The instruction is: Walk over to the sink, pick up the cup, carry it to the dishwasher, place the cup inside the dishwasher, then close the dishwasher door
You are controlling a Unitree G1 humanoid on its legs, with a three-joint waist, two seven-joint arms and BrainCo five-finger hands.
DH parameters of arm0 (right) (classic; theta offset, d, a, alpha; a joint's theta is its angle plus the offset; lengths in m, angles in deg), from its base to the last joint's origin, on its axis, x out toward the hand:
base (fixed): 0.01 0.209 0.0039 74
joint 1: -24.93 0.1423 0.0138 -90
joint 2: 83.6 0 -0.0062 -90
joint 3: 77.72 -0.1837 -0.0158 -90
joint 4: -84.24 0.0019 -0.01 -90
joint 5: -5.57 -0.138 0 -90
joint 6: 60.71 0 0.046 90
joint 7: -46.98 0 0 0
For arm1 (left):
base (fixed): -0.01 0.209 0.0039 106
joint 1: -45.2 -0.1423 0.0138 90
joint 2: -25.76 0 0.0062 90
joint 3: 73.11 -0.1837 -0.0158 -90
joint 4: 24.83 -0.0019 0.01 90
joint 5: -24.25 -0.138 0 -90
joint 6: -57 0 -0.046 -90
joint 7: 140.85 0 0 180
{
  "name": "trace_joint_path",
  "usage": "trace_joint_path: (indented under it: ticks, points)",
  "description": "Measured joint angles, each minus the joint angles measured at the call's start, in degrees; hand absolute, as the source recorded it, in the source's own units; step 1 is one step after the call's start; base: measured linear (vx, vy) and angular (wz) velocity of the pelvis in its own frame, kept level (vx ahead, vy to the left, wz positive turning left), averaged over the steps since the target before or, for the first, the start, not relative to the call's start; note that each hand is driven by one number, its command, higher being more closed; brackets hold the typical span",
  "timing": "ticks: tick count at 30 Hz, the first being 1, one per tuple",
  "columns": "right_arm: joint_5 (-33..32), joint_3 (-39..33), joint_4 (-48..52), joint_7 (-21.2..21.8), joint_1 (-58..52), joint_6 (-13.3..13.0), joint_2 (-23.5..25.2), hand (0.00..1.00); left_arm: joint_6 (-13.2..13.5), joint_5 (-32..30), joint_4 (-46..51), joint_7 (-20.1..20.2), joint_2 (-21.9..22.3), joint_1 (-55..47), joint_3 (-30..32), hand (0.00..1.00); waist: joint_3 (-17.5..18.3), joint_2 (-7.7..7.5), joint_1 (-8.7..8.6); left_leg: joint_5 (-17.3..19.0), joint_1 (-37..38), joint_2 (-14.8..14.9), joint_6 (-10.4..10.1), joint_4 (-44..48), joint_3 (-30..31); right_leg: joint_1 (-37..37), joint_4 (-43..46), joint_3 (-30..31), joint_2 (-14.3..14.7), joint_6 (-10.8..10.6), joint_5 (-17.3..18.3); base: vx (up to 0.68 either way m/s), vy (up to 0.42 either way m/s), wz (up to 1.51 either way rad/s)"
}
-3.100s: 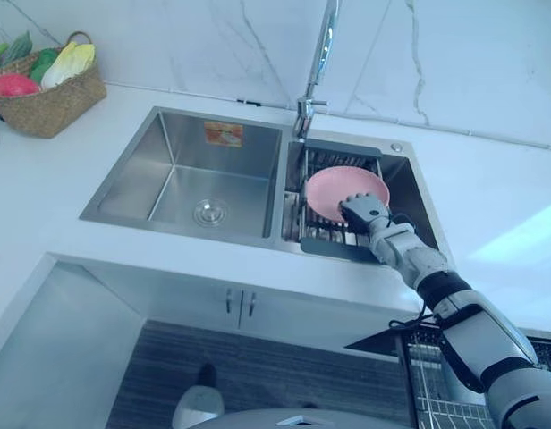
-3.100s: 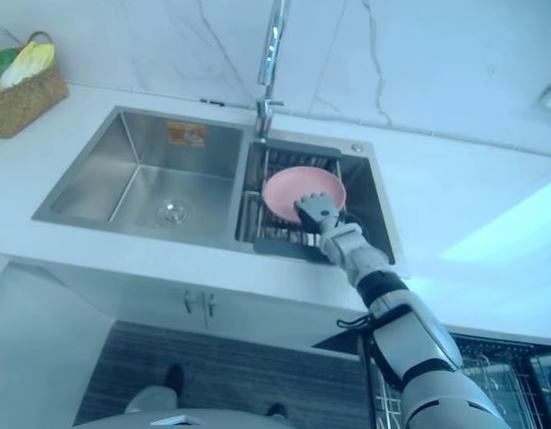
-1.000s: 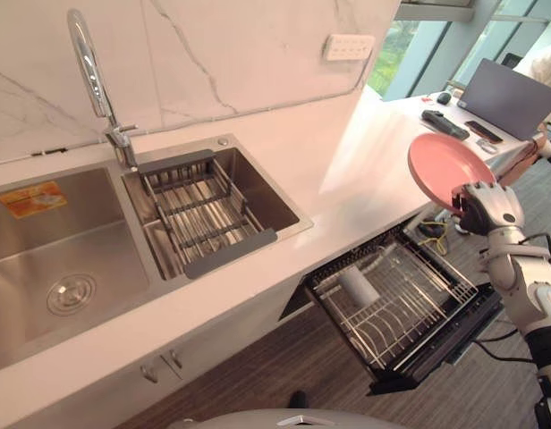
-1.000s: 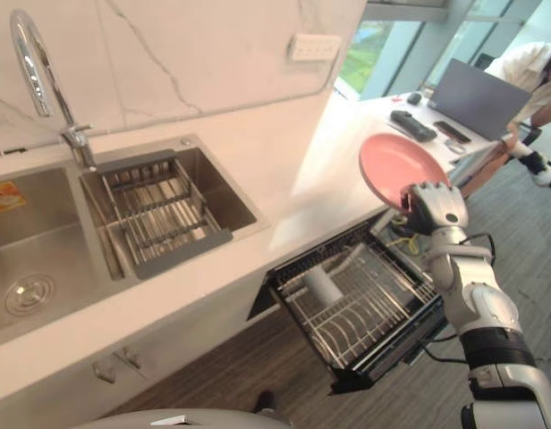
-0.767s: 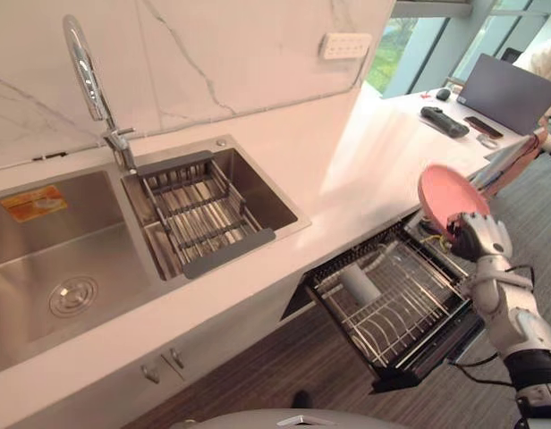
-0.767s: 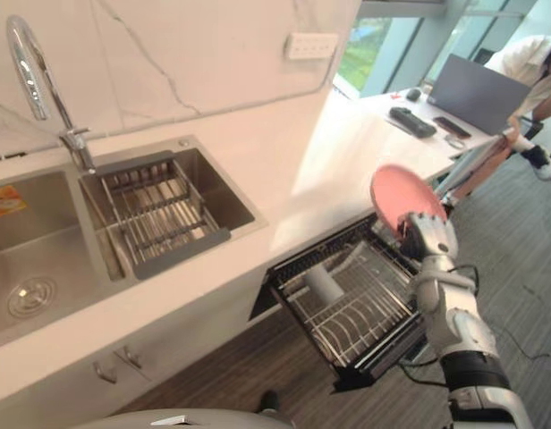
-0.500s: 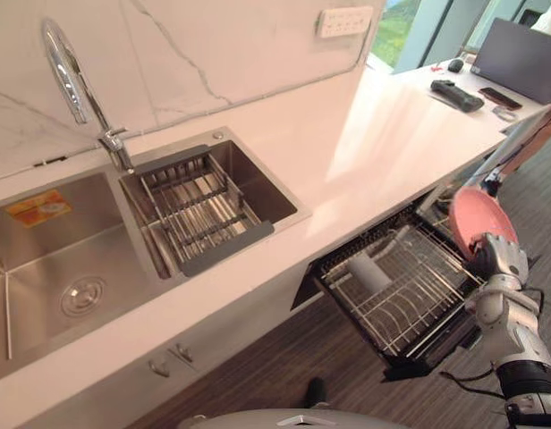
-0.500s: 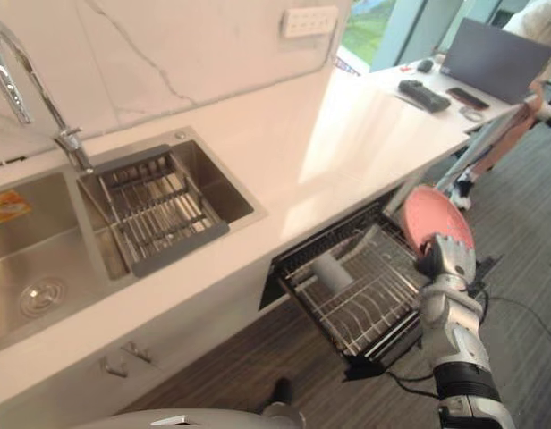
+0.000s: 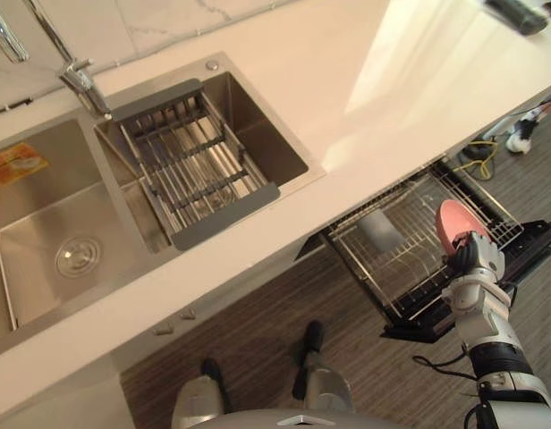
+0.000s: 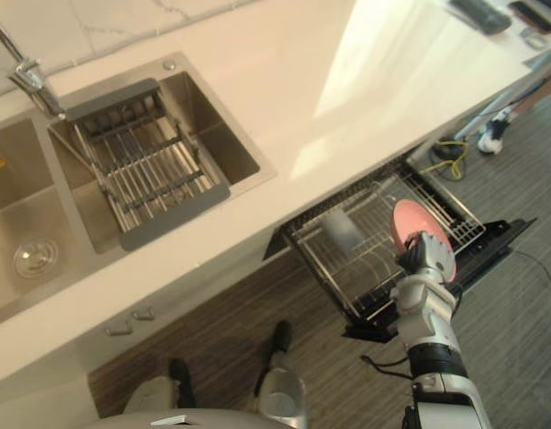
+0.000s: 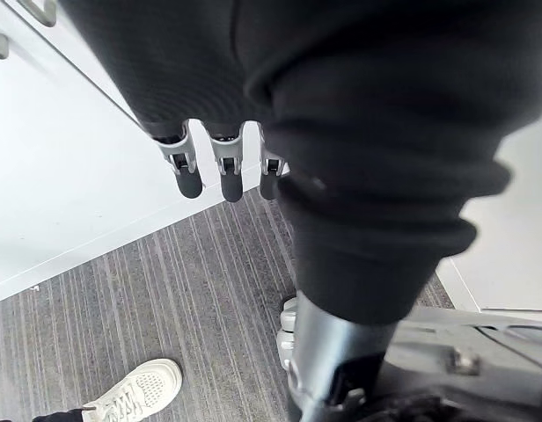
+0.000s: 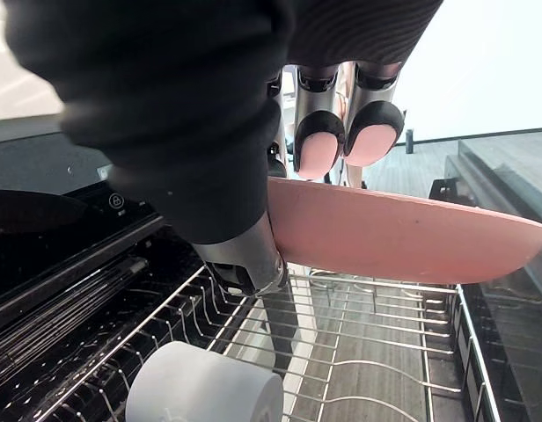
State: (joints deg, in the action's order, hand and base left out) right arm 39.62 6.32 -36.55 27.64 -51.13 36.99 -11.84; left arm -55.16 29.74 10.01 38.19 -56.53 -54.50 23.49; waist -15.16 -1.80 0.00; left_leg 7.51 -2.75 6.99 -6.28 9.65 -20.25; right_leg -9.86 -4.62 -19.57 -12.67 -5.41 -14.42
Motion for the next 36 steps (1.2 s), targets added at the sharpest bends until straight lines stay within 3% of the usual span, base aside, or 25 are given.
trace_joint_path:
  ticks: [5, 11, 23, 24, 29, 36]
  points:
    - [-1.3, 1.4, -1.7, 0.0, 3.8, 0.3, -0.4, 1.00, 0.1, 1.2, 0.6, 0.3, -0.2, 1.7, -0.1, 0.00, -3.6, 0.53, 0.10, 0.5, -2.3, 0.0, 0.3, 1.9, 1.5, -1.0, 0.0, -0.3, -0.2, 0.2, -0.3, -0.05, 0.008, 0.07]
    - [-12.1, 3.0, -7.7, 0.2, 9.7, 2.7, -3.7, 1.00, 0.3, 3.7, 0.7, 0.5, -0.6, 3.2, -0.5, 0.00, -6.9, 2.14, 0.58, 0.6, -6.6, 0.0, 0.4, 3.9, 3.3, -3.8, 0.0, -0.8, -0.4, 0.7, -1.1, -0.04, 0.010, 0.08]
    - [-32.8, 0.5, -20.5, 0.3, 18.6, 2.0, -6.9, 1.00, 1.0, 5.7, 2.3, 0.6, -1.0, 3.8, -2.8, 0.00, -11.7, 6.50, 1.25, 0.7, -11.0, -0.3, 0.6, 5.2, 4.7, -7.4, 0.5, -1.1, -0.6, 1.2, -1.4, -0.02, 0.015, 0.03]
    - [-33.4, 0.1, -21.2, 0.3, 19.6, 1.9, -6.9, 0.00, 1.0, 5.7, 2.3, 0.6, -1.0, 3.8, -2.8, 0.00, -11.8, 6.64, 1.38, 0.6, -11.6, -0.4, 0.7, 5.2, 4.7, -8.2, 0.6, -0.9, -0.6, 1.2, -1.5, -0.01, 0.040, -0.03]
    - [-33.5, -0.1, -22.5, 0.2, 21.2, 2.3, -7.2, 0.00, 1.9, 5.7, 2.3, 0.6, -1.0, 4.1, -3.3, 0.00, -12.3, 7.53, 1.41, 0.6, -11.9, -0.5, 0.7, 5.2, 5.3, -8.4, 0.6, -0.9, -0.7, 1.3, -1.6, 0.00, 0.033, 0.01]
    - [-32.9, -0.1, -24.6, -3.7, 23.0, 2.6, -7.2, 0.00, 2.6, 5.7, 2.7, 1.3, -1.1, 4.1, -4.7, 0.00, -12.4, 7.57, 1.62, 0.6, -12.1, -0.6, 0.7, 5.2, 5.8, -8.4, 0.6, -1.0, -0.7, 1.5, -1.7, -0.01, 0.018, 0.01]
